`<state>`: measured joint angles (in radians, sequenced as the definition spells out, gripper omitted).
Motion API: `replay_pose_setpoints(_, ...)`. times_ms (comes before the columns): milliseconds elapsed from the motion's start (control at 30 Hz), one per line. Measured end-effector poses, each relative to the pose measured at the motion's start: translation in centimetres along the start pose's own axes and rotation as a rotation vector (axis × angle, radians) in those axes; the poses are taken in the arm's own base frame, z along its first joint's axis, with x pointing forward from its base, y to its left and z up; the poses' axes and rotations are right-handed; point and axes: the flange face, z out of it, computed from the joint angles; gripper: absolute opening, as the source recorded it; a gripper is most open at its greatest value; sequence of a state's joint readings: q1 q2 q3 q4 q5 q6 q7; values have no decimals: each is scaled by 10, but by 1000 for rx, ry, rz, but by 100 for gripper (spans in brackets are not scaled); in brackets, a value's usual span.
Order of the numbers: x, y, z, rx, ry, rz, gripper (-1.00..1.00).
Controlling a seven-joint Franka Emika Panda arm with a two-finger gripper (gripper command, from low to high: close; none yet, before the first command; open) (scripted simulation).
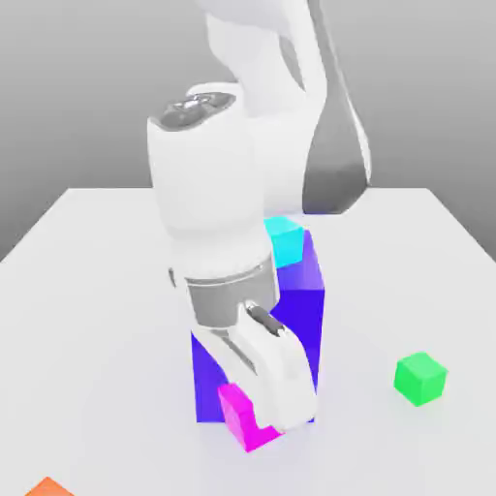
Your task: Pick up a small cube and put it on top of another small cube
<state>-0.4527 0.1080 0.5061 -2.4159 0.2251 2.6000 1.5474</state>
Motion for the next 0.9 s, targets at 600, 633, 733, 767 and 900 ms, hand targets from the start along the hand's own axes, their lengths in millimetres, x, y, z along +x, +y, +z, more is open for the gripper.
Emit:
replay_pose_setpoints(600, -160, 120, 24, -84, 23, -1102, -100)
replay_pose_setpoints(633, -165, 128, 26, -92, 26, -1161, -100)
replay_pose_setpoints(733, -180, 152, 33, -118, 36, -1338, -100)
replay_pose_setpoints(767, -184, 160, 36, -128, 40, -1396, -100)
replay_pose_setpoints(900, -196, 192, 48, -174, 54, -1628, -100)
